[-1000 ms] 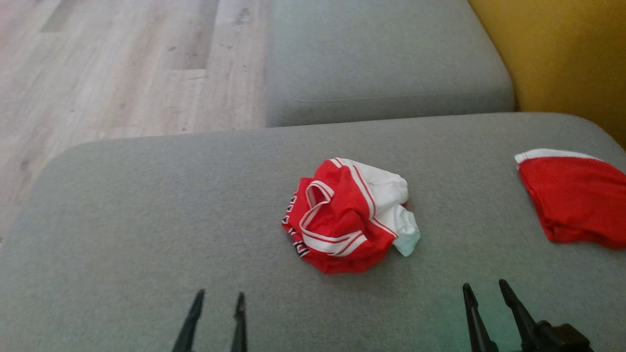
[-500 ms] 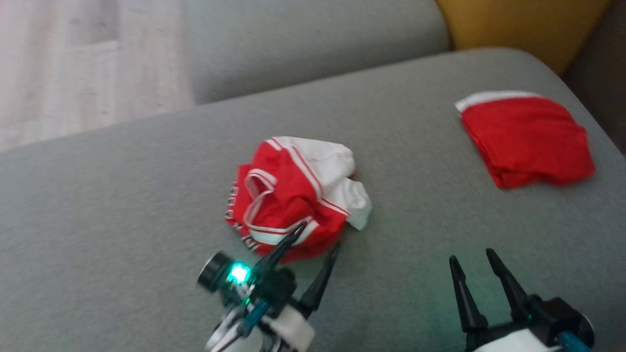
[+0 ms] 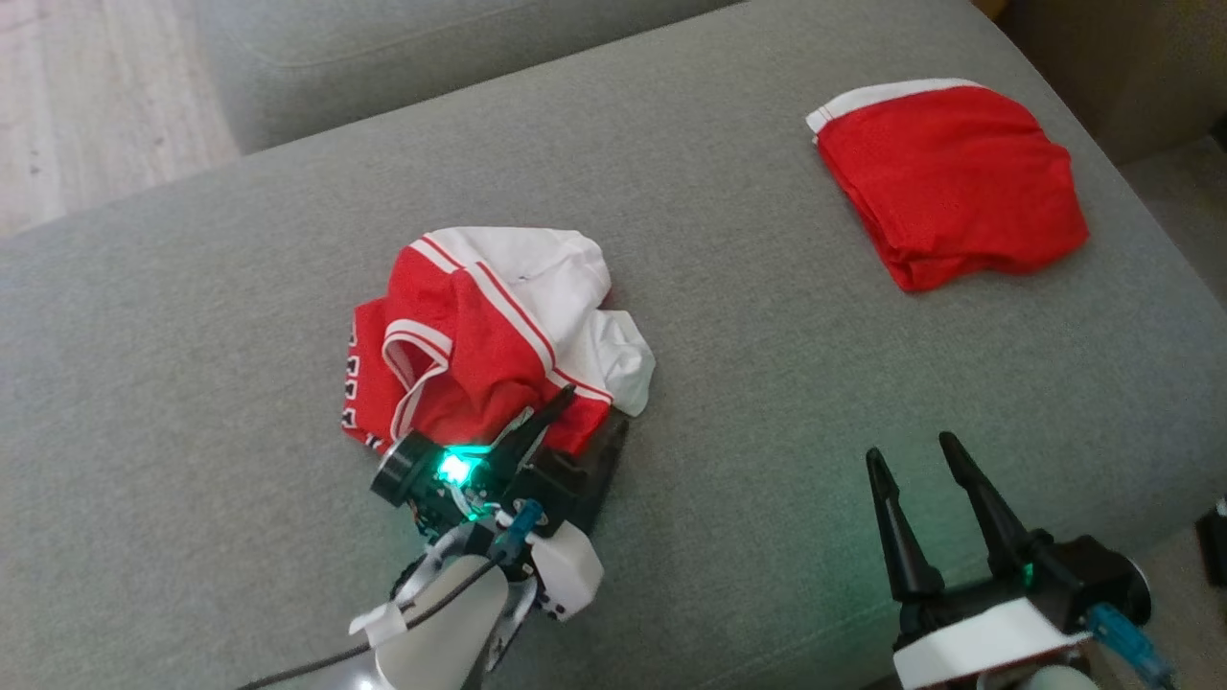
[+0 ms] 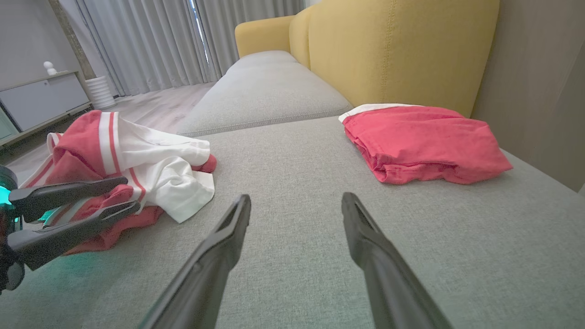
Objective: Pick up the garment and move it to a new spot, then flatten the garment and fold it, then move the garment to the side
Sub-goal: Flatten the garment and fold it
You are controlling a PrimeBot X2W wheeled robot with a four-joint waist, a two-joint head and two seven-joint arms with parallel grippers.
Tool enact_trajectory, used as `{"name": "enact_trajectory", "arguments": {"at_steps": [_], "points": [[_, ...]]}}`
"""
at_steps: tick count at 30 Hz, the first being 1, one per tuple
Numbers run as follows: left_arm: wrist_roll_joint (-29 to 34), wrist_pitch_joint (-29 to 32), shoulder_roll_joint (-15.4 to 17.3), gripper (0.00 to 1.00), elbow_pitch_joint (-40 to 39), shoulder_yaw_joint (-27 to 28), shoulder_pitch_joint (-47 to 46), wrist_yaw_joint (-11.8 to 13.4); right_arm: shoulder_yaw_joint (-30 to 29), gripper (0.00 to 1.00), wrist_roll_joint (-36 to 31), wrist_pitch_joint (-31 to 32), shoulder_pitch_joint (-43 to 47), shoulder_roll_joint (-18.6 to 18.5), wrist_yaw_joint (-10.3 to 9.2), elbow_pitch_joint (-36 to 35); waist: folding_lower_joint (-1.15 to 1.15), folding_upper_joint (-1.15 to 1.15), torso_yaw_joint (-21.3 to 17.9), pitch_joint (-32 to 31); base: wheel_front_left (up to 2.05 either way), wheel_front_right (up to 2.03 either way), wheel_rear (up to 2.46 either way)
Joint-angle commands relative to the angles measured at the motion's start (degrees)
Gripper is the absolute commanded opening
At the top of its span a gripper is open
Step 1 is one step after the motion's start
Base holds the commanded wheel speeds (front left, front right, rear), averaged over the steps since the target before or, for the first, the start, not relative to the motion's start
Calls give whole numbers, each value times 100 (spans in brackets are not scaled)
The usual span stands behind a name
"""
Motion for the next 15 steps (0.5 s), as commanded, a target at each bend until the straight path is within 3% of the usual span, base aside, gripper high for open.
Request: {"name": "enact_trajectory", "arguments": {"at_steps": [1,10,15], "points": [[-42,-164,-4,0,-20,150,-334,94,110,100,33,-62,-258,-9,39,-169,-1,0,-69,47,0,0,0],[-248,-433,-4,0,505,130,-546,19,119,100,42,-62,-234,59,39,-129,-1,0,-182,-180,0,0,0],[-580,-593,-4,0,230,129,-722,-257,112,100,32,-62,-167,74,39,-94,-1,0,-171,-359,0,0,0]]}}
